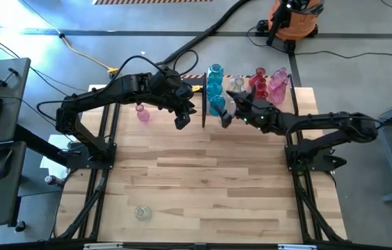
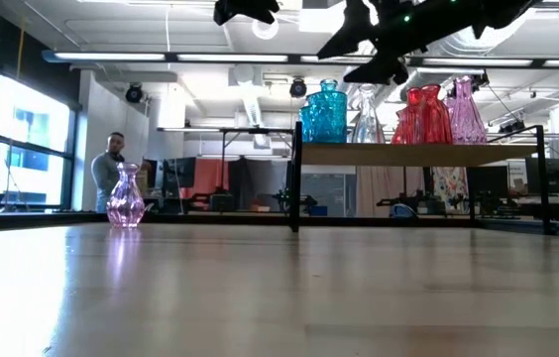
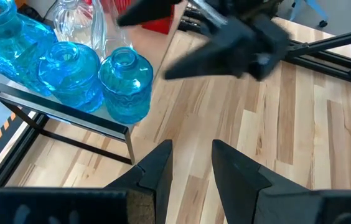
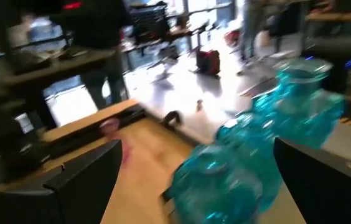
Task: Sort vases onto shelf
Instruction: Put the purple vase on the shelf aligned with the other purple vase
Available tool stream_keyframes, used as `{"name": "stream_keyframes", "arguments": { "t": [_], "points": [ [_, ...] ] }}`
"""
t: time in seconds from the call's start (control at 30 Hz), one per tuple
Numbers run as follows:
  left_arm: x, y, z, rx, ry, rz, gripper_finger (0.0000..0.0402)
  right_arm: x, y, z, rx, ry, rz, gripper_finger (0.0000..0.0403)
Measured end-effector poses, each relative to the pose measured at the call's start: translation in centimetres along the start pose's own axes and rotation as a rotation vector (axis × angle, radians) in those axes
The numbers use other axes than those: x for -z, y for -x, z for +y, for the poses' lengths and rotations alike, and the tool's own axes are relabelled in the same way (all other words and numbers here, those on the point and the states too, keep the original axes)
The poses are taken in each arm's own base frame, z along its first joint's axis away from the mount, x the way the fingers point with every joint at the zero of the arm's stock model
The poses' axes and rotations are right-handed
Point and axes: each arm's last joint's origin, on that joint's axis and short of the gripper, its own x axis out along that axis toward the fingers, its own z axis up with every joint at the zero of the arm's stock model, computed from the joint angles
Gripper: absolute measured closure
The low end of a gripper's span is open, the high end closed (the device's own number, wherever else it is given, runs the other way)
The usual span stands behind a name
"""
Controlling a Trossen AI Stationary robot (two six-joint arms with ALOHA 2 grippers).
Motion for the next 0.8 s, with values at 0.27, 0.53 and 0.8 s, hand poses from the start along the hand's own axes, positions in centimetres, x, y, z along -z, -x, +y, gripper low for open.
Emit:
{"name": "stream_keyframes", "arguments": {
  "t": [0.27, 0.53, 0.8],
  "points": [
    [0.0, 0.0, 0.0, 0.0, 0.0, 0.0, 0.0298, 1.2, 1.6, 1.2, -0.145, -0.009, 0.174, 0.0004],
    [0.0, 0.0, 0.0, 0.0, 0.0, 0.001, 0.0298, 2.2, 1.7, 1.2, -0.101, 0.048, 0.243, 0.0005],
    [0.0, 0.0, 0.0, 0.0, 0.0, -0.002, 0.0298, 3.3, 0.5, 1.2, -0.072, 0.045, 0.267, 0.0005]
  ]
}}
